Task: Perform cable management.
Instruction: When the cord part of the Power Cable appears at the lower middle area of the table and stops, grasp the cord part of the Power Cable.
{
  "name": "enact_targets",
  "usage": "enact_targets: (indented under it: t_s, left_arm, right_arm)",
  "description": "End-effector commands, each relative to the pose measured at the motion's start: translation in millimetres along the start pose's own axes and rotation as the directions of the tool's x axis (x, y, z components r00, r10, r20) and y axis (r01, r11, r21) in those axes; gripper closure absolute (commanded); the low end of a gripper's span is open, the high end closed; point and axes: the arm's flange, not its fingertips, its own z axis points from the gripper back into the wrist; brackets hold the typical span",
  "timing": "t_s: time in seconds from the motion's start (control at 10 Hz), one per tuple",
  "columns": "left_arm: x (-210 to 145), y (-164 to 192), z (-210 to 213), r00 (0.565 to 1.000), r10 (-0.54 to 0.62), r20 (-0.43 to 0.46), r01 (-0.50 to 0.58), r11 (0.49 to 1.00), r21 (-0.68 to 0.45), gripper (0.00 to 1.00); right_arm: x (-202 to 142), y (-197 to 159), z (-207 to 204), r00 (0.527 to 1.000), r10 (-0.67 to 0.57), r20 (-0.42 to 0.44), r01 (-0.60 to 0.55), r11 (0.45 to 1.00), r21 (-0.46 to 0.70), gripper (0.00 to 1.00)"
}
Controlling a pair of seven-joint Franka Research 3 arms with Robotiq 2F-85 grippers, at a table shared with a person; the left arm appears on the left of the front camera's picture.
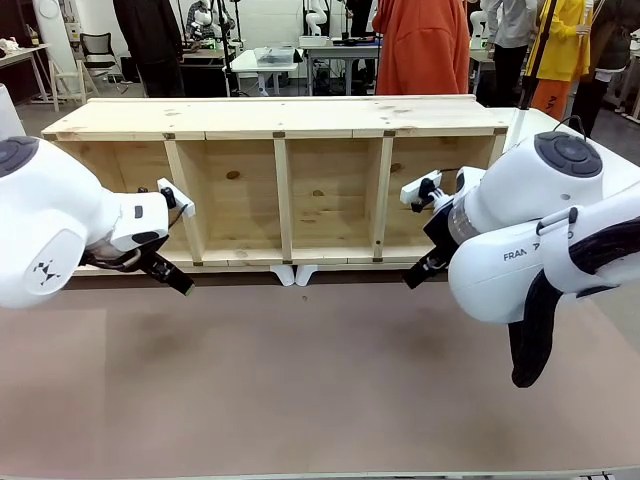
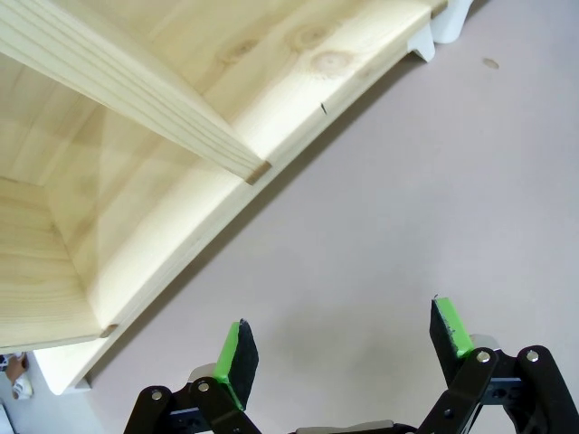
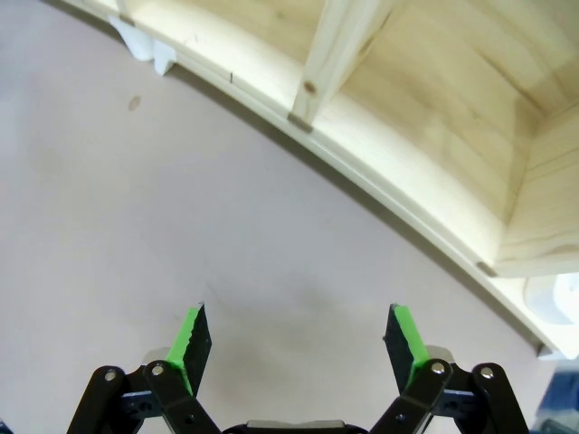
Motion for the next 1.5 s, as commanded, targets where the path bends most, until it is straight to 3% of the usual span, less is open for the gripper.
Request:
enact_targets:
  t_s: [0.0, 0.4, 1.0, 1.4]
  left_arm:
    - [-18.4, -11.6, 31.5, 1.0, 0.006, 0.03, -0.008, 0.998, 0.062, 0.0]
    - [-48.9, -32.0, 89.2, 0.994, 0.027, 0.105, -0.045, 0.983, 0.177, 0.0]
    - [-134.6, -43.7, 152.2, 0.937, 0.187, 0.294, -0.27, 0.923, 0.273, 0.0]
    - [-159.5, -27.6, 149.9, 0.922, 0.279, 0.269, -0.344, 0.908, 0.24, 0.0]
  right_arm:
    - [-17.4, 8.8, 33.6, 0.999, -0.02, 0.033, 0.022, 0.999, -0.044, 0.0]
    - [-31.0, 12.9, 98.5, 0.991, -0.053, 0.122, 0.069, 0.988, -0.135, 0.0]
    - [-72.7, 21.8, 168.1, 0.971, -0.106, 0.214, 0.163, 0.949, -0.269, 0.0]
    - [-91.2, 11.8, 172.4, 0.957, -0.221, 0.186, 0.266, 0.927, -0.266, 0.0]
